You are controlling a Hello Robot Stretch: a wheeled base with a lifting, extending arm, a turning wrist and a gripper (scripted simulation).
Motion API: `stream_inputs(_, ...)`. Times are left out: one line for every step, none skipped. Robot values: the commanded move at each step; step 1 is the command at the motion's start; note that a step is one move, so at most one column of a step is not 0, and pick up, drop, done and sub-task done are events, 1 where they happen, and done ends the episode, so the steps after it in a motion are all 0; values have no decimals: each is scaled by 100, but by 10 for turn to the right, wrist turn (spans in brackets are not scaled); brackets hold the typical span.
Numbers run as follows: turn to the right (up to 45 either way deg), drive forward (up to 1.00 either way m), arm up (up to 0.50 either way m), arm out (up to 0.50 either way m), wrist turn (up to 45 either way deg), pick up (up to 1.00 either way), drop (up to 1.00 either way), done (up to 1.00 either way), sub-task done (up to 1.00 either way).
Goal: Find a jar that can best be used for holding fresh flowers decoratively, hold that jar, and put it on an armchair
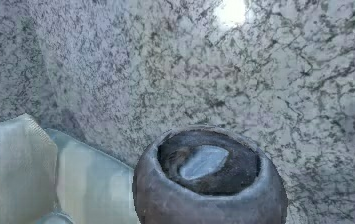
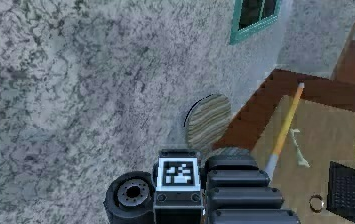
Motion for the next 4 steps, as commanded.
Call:
stream_inputs(-450,0,0,0,0,0,0,0,0)
stream_inputs(-150,0,0,0,0,0,0,0,0)
stream_inputs(300,0,0,0,0,0,0,0,0)
stream_inputs(0,20,0,0,0,0,0,0,0)
